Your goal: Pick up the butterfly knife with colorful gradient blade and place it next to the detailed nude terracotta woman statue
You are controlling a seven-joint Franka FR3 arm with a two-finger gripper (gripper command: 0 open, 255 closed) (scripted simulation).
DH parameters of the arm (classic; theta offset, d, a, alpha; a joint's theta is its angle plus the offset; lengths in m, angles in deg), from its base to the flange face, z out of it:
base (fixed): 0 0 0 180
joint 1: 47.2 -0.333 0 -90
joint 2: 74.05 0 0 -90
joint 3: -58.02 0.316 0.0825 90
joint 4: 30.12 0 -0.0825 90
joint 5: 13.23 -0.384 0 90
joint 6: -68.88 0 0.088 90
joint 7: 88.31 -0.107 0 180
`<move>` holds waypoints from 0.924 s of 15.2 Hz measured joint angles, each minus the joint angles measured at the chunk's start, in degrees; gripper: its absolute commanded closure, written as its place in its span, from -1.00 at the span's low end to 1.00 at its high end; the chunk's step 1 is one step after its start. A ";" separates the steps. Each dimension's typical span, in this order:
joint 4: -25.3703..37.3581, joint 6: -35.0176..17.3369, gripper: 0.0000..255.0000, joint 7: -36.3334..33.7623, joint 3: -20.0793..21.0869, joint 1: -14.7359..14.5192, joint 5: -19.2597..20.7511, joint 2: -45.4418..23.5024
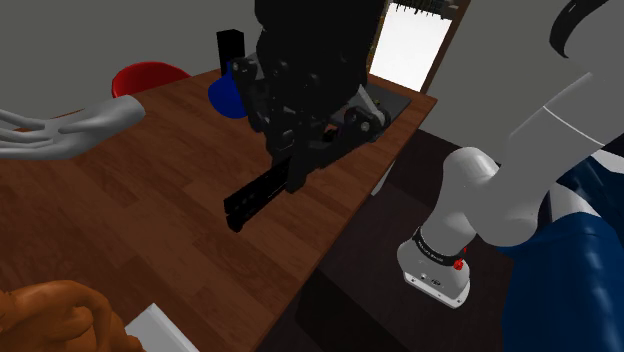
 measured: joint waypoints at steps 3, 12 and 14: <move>-3.30 -2.46 1.00 0.43 -0.03 -0.06 -0.25 0.85; -12.54 -9.33 1.00 1.45 0.05 -0.37 -1.09 3.25; -14.43 -10.94 1.00 1.75 0.06 -0.40 -1.22 3.51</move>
